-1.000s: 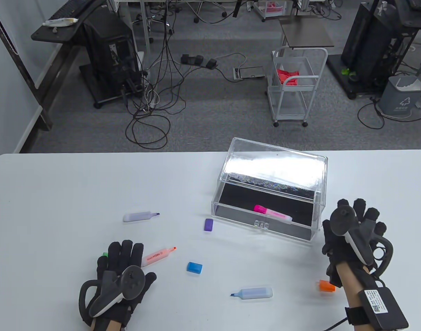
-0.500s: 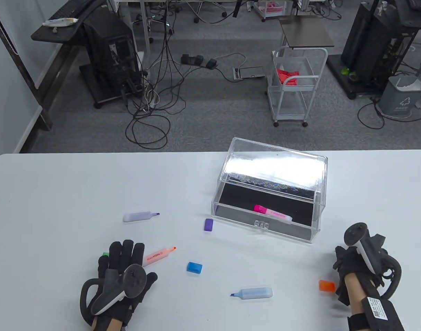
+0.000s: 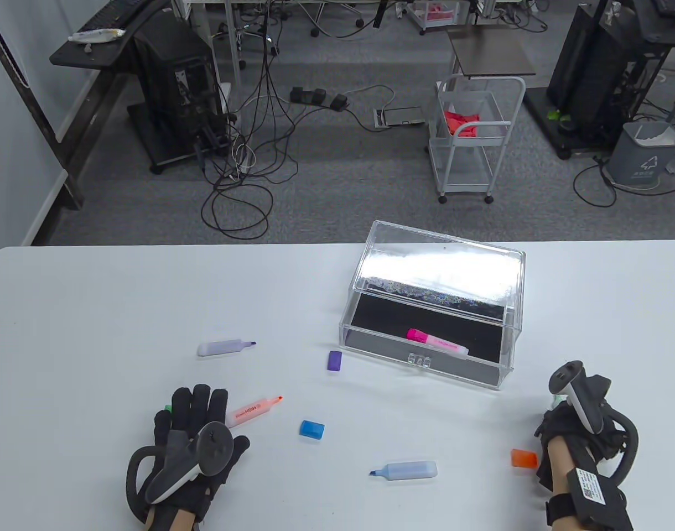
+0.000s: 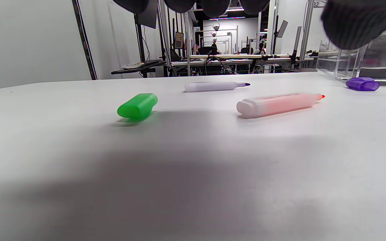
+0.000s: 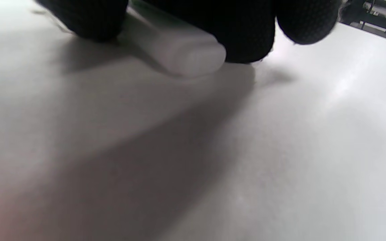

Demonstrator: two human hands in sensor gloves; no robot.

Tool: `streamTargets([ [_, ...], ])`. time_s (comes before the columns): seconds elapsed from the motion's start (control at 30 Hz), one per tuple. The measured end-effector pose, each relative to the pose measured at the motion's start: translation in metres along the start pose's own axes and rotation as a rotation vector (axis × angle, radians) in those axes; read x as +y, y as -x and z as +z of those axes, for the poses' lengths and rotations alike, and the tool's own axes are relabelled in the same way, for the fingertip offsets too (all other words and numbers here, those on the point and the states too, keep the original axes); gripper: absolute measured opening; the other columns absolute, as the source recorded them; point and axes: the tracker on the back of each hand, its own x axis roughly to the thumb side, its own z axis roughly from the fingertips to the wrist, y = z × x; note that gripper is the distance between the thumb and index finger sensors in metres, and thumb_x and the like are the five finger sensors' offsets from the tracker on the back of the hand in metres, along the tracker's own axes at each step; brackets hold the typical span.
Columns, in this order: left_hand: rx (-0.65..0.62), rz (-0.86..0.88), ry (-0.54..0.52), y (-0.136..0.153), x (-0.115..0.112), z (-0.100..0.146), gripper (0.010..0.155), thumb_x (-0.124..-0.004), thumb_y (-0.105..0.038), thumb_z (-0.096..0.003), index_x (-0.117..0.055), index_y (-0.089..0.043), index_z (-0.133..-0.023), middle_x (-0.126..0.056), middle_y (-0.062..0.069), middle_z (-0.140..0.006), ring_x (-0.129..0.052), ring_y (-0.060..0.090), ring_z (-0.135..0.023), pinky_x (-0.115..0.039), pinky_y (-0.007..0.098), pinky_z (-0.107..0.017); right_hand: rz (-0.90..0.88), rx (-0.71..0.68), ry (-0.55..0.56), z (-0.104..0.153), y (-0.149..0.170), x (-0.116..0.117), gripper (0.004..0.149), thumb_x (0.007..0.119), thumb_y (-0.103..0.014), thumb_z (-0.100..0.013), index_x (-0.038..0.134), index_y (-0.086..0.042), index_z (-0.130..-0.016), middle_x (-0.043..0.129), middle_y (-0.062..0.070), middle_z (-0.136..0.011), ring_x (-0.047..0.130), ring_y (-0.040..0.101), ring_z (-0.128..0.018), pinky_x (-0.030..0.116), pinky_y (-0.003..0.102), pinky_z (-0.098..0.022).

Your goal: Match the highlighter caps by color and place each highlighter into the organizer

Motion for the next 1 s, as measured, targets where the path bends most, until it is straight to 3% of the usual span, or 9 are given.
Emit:
streamTargets([
  [0.13, 0.008, 0.006, 0.001, 0.002, 0.000, 0.000, 0.089, -0.053, -0.071, -0.0592, -0.009, -0.025, -0.122, -0.006, 0.007, -0.127, -0.011, 0.045, -0.121, -0.027, 0.068, -0.083, 0.082, -0.009, 0.023, 0.002, -0.006, 0.005, 0.061, 0.074, -0.042, -0.044, 0.059, -0.011, -0.094, 0.074, 0.014, -0.087, 0.085, 0.033, -0.071, 0.070, 0.062, -0.057],
  [0.2, 0.010, 0.009, 0.001, 0.003, 0.000, 0.000, 0.089, -0.054, -0.071, -0.0592, -0.009, -0.025, -0.122, -0.007, 0.008, -0.127, -0.011, 0.045, -0.121, -0.027, 0.068, -0.083, 0.073, -0.002, 0.034, 0.001, -0.004, 0.005, 0.061, 0.073, -0.043, -0.044, 0.059, -0.011, -0.094, 0.075, 0.014, -0.086, 0.086, 0.032, -0.070, 0.071, 0.061, -0.056],
  [0.23, 0.011, 0.011, 0.001, 0.003, 0.000, 0.000, 0.089, -0.053, -0.071, -0.0592, -0.009, -0.025, -0.122, -0.007, 0.007, -0.127, -0.011, 0.045, -0.121, -0.027, 0.068, -0.083, 0.060, 0.014, 0.090, 0.002, -0.002, 0.004, 0.054, 0.073, -0.038, -0.044, 0.062, -0.014, -0.091, 0.079, 0.010, -0.082, 0.090, 0.029, -0.065, 0.074, 0.059, -0.054],
  [0.3, 0.013, 0.011, 0.002, 0.003, 0.000, 0.000, 0.089, -0.053, -0.071, -0.0591, -0.009, -0.025, -0.122, -0.007, 0.008, -0.127, -0.011, 0.045, -0.121, -0.027, 0.068, -0.083, -0.004, 0.007, 0.065, -0.001, 0.004, 0.006, 0.054, 0.073, -0.037, -0.045, 0.062, -0.013, -0.091, 0.078, 0.011, -0.082, 0.089, 0.030, -0.064, 0.073, 0.059, -0.053],
  [0.47, 0.014, 0.005, 0.006, 0.003, -0.001, -0.001, 0.089, -0.053, -0.071, -0.0592, -0.009, -0.025, -0.122, -0.006, 0.008, -0.127, -0.010, 0.045, -0.121, -0.027, 0.068, -0.083, -0.116, -0.035, 0.144, 0.009, 0.008, -0.018, 0.052, 0.073, -0.034, -0.045, 0.059, -0.017, -0.092, 0.074, 0.013, -0.083, 0.091, 0.031, -0.065, 0.075, 0.060, -0.053],
  [0.7, 0.011, -0.002, 0.010, 0.001, -0.001, -0.002, 0.089, -0.053, -0.071, -0.0592, -0.009, -0.025, -0.122, -0.006, 0.008, -0.127, -0.010, 0.045, -0.121, -0.027, 0.068, -0.083, -0.146, -0.199, 0.424, 0.054, -0.014, -0.057, 0.050, 0.073, -0.032, -0.045, 0.058, -0.020, -0.091, 0.068, 0.017, -0.095, 0.084, 0.044, -0.083, 0.071, 0.067, -0.058],
  [0.87, 0.008, -0.001, 0.014, 0.000, -0.002, -0.002, 0.090, -0.053, -0.072, -0.0591, -0.009, -0.025, -0.122, -0.006, 0.008, -0.127, -0.010, 0.045, -0.120, -0.027, 0.068, -0.083, -0.173, -0.362, 0.520, 0.097, -0.041, -0.073, 0.050, 0.072, -0.032, -0.045, 0.057, -0.021, -0.092, 0.074, 0.017, -0.093, 0.089, 0.041, -0.079, 0.074, 0.066, -0.056],
  [1.0, 0.004, 0.001, 0.018, -0.001, -0.002, -0.003, 0.090, -0.053, -0.072, -0.0590, -0.009, -0.025, -0.121, -0.006, 0.007, -0.127, -0.009, 0.045, -0.120, -0.027, 0.068, -0.083, -0.183, -0.489, 0.557, 0.133, -0.064, -0.078, 0.049, 0.071, -0.032, -0.046, 0.057, -0.026, -0.092, 0.076, 0.008, -0.087, 0.090, 0.033, -0.074, 0.073, 0.062, -0.056],
])
